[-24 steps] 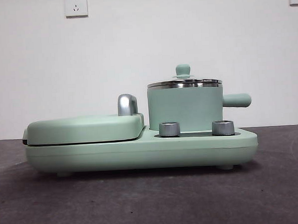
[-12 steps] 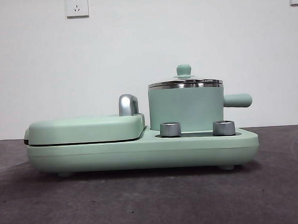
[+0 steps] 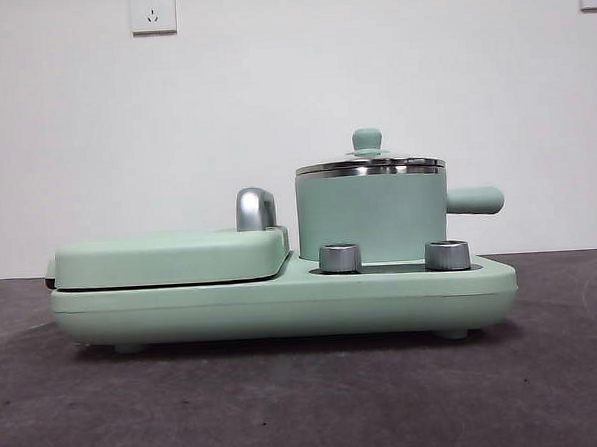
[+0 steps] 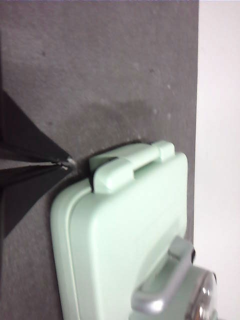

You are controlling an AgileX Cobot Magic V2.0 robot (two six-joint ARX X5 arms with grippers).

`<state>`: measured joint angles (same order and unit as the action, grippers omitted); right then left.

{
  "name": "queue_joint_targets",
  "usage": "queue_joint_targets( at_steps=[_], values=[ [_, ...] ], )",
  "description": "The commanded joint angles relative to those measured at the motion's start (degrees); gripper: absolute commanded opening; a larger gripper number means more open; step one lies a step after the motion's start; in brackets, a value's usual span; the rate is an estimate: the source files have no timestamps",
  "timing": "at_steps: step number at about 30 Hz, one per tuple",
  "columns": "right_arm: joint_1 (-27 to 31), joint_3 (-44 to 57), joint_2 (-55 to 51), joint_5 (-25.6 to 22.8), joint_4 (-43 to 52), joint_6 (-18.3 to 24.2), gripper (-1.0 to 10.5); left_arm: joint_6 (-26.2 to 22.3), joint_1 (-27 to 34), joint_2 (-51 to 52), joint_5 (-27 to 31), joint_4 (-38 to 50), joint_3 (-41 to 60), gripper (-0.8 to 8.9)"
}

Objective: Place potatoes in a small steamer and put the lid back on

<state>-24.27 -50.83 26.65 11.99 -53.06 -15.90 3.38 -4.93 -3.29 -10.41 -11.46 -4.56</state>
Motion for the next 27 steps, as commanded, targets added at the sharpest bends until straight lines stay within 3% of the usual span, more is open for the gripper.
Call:
queue_joint_targets(
  at_steps=[1,5,10,27],
  values=[
    [-0.28,-0.5,0.17,0.0,0.61,-0.02,0.2,0.79,0.92,3.32,0.11,1.11,2.05,0.06],
    [-0.28,-0.5,0.17,0.0,0.63,-0.02,0.2,0.79,1.27,3.08,1.01,1.16,3.85,0.06],
    [-0.28,-0.5,0.17,0.0,0.68,0.0,0.2,0.0,1.27,3.13,6.49,0.87,3.85,0.06],
    [-0.28,-0.5,0.17,0.0,0.68,0.0,0.2,0.13,1.27,3.1,6.47,0.92,3.82,0.06]
  ],
)
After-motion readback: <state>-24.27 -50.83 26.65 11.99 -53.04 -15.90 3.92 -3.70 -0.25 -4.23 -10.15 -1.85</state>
